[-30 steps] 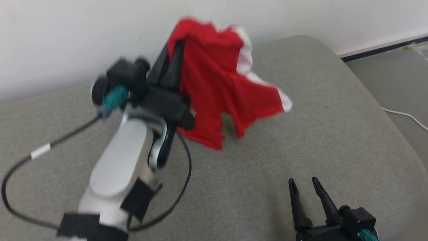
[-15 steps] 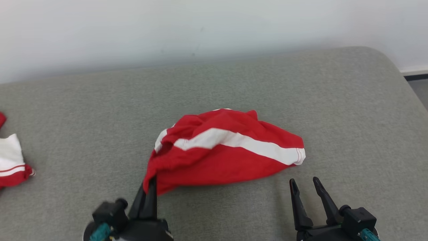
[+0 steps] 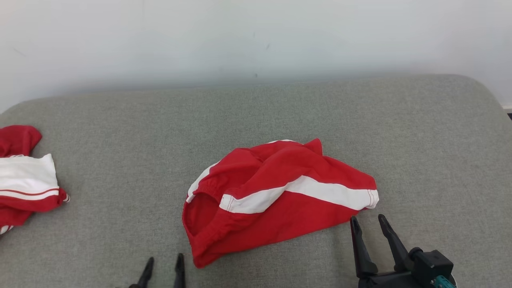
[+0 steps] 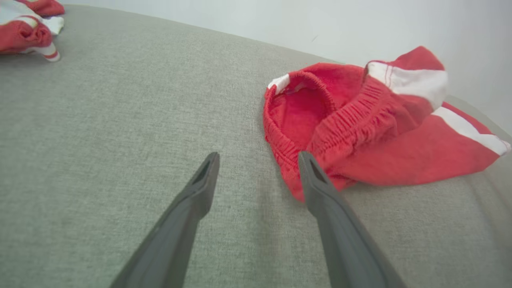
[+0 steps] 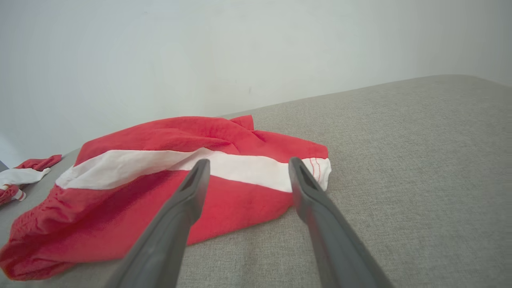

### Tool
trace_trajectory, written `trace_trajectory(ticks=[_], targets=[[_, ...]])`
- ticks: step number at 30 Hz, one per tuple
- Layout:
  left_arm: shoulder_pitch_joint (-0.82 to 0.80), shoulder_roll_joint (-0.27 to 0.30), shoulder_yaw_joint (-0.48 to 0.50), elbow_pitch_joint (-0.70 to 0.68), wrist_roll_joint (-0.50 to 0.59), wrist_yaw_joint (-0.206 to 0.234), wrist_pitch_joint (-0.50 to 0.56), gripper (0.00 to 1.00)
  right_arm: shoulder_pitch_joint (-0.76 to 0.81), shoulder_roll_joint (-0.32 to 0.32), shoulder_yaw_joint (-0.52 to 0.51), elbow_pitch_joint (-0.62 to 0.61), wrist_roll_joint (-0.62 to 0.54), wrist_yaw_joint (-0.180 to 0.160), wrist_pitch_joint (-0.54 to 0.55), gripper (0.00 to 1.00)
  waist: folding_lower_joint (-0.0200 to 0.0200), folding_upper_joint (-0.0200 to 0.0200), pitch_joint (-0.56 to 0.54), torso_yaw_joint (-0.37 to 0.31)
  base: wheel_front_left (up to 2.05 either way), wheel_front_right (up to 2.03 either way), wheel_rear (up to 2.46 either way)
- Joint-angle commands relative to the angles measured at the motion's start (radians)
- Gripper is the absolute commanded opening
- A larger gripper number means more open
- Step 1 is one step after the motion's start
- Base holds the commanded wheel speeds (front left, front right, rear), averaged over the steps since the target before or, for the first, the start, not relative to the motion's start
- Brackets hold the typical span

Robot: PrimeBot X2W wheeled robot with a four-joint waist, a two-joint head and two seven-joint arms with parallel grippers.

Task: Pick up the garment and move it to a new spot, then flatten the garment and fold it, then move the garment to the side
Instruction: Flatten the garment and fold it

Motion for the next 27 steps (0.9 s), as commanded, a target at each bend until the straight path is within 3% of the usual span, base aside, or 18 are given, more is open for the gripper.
trace_trajectory(ticks=[1,16,27], targets=[[0.020,0.012,0.028,-0.037,0.013,0.004,-0.004,1.00,0.015,0.001,-0.009,0.000,-0.008,0.003,-0.001,1.00,0.0001,-0.0001,-0.013,0.004,0.00,0.00,0.00],[0.102,-0.001,0.197,-0.385,0.163,-0.064,-0.004,1.00,0.067,0.001,-0.103,-0.026,-0.040,0.003,-0.001,1.00,0.0001,-0.0001,-0.086,-0.002,0.00,0.00,0.00],[0.152,-0.009,0.197,-0.255,0.208,-0.103,-0.004,1.00,0.124,0.001,-0.160,-0.033,-0.092,0.003,0.000,1.00,0.0001,-0.0001,-0.125,0.011,0.00,0.00,0.00]])
